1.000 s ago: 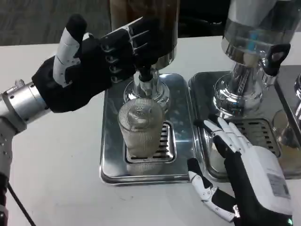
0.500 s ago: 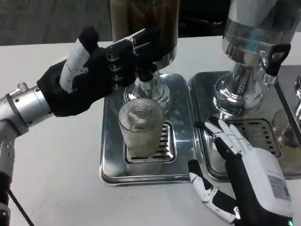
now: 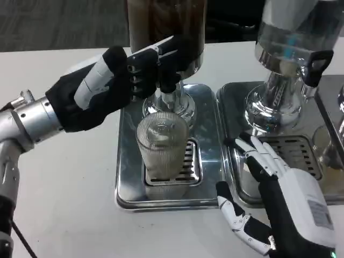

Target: Grasp the cup under the faucet to collect the drink, then remove the cup.

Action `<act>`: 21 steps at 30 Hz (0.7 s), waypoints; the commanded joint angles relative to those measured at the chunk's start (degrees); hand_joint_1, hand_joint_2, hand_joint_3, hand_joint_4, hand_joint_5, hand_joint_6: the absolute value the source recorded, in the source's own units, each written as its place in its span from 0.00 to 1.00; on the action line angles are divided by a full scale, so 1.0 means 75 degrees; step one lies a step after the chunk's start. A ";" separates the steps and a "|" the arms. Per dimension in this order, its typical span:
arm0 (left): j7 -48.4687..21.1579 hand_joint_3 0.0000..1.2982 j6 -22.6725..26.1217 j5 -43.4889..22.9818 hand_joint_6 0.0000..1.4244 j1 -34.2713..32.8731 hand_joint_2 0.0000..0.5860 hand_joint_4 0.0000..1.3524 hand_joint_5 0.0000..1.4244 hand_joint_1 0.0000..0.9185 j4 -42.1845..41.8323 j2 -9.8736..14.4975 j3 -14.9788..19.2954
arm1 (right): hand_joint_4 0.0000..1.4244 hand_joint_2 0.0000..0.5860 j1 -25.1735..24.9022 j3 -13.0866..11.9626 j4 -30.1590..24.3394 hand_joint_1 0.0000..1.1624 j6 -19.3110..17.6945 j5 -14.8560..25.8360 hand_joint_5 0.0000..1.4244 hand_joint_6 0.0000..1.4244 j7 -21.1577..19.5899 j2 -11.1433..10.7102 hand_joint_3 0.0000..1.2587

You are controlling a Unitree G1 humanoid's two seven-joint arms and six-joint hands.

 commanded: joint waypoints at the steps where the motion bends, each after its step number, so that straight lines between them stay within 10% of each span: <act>1: -0.0002 0.01 -0.0172 0.0367 0.00 0.0202 0.03 0.00 0.00 0.00 0.0101 -0.0012 -0.0254 | 0.06 0.81 0.0049 -0.0025 -0.0117 0.49 0.0034 0.0095 0.05 0.07 0.0023 -0.0016 0.17; 21: 0.0762 0.01 -0.1834 0.1184 0.00 0.0574 0.03 0.00 0.00 0.00 -0.0178 0.0358 -0.0806 | 0.06 0.81 -0.0228 -0.0202 -0.0117 0.48 0.0139 0.0555 0.05 0.07 0.0285 -0.0017 0.17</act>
